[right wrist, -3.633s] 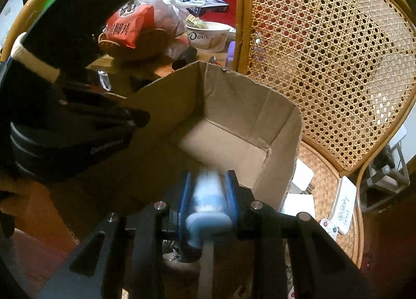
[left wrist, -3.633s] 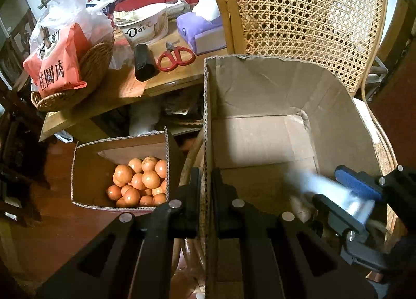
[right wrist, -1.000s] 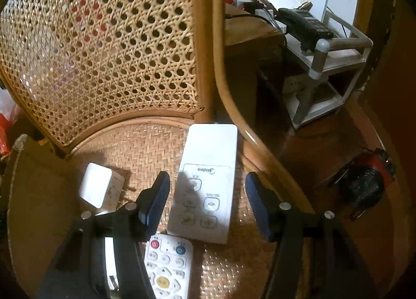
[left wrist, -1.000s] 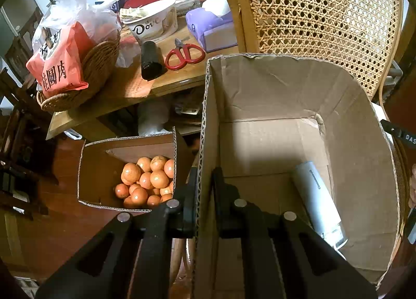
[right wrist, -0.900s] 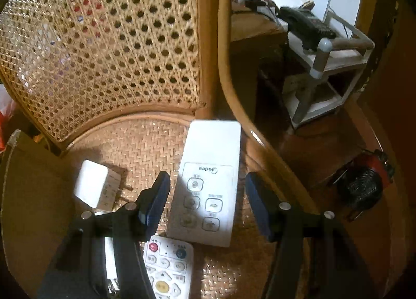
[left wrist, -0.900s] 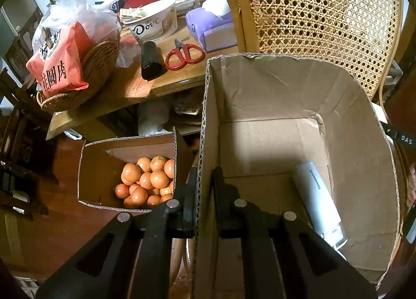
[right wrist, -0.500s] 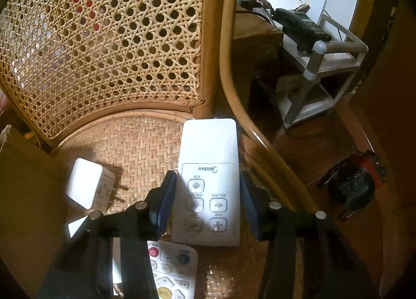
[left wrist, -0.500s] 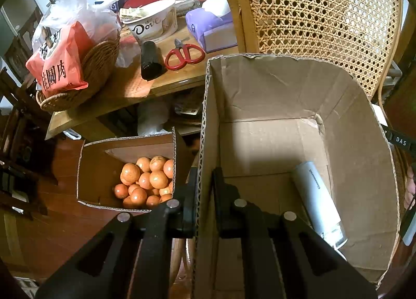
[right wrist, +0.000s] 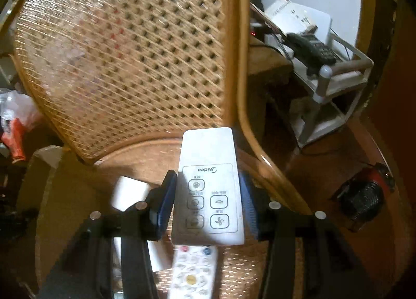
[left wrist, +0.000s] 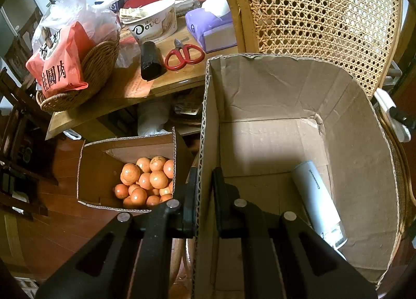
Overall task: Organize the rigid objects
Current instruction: 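Grasp the white button remote on the chair seat with the right gripper, then carry the white button remote into the cardboard box and release it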
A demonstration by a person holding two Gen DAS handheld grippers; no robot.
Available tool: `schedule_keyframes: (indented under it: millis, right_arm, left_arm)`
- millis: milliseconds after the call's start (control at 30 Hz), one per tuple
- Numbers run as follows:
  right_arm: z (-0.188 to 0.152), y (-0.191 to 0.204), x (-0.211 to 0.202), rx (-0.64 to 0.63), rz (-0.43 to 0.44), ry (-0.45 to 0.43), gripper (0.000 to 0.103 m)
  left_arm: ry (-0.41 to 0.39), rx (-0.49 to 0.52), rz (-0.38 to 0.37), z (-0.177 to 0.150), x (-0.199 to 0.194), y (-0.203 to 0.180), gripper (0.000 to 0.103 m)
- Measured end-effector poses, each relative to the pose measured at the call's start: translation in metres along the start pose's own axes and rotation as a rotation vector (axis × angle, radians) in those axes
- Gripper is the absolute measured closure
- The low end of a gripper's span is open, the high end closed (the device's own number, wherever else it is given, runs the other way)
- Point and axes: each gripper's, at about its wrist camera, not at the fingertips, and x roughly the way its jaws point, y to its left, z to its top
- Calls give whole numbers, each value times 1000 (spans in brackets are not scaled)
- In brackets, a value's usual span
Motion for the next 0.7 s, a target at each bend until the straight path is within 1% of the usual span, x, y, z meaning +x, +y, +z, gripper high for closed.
schedule_keyframes:
  millis: [67, 200, 300, 567, 700]
  right_arm:
    - [2, 9, -8, -19, 27, -20, 51]
    - [1, 40, -25, -81, 79, -66, 51]
    - [-1, 67, -37, -125, 138, -87, 52]
    - [-9, 126, -56, -232, 265, -109, 51]
    - [-16, 143, -57, -286, 277, -111, 51]
  left_arm:
    - [0, 2, 2, 0, 0, 0, 94]
    - [-1, 4, 5, 1, 0, -1, 94]
    - [-1, 2, 5, 0, 0, -1, 94]
    - [-2, 3, 6, 0, 0, -1, 94]
    - [-4, 5, 10, 0, -1, -1, 94]
